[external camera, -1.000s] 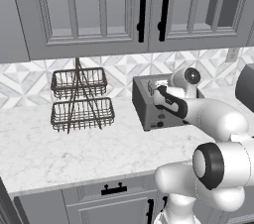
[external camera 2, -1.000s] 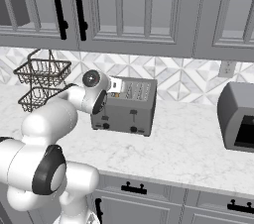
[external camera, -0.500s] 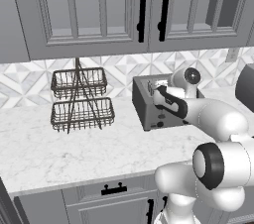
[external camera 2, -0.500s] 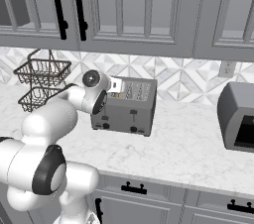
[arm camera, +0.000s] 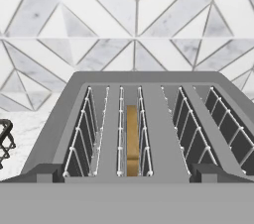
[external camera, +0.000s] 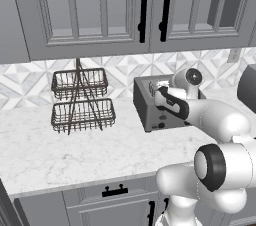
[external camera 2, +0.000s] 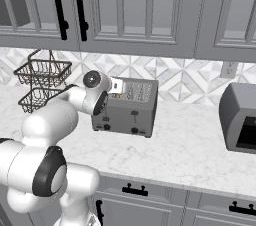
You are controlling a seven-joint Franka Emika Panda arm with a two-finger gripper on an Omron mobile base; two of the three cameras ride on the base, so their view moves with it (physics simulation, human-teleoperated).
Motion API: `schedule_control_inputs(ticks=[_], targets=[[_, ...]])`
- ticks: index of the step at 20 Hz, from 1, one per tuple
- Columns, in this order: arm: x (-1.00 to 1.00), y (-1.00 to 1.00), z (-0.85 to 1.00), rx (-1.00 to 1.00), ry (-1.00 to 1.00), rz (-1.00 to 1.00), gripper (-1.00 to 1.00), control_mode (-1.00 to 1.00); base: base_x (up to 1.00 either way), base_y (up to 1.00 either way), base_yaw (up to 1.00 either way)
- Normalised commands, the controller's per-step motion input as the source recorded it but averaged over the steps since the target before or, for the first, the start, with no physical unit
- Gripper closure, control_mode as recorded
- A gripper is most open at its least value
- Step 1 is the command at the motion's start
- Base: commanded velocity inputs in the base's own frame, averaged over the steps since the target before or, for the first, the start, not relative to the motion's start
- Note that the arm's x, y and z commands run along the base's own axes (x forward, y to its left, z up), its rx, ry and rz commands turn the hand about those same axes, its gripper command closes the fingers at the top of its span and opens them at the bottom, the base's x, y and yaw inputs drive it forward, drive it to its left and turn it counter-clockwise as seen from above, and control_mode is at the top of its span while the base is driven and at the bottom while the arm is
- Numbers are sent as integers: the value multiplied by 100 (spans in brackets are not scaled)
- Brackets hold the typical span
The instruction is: Start the toaster. Once the lever pops up, take the bread to the plate on the dining counter.
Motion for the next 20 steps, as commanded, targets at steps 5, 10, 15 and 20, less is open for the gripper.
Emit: schedule_control_inputs(ticks=[5,10,15,20], targets=[[0,0,0,0,0,0,-100,-100,0,0,0],[0,0,0,0,0,0,-100,-100,0,0,0],[0,0,0,0,0,0,-100,-100,0,0,0],[0,0,0,0,0,0,-100,-100,0,0,0]])
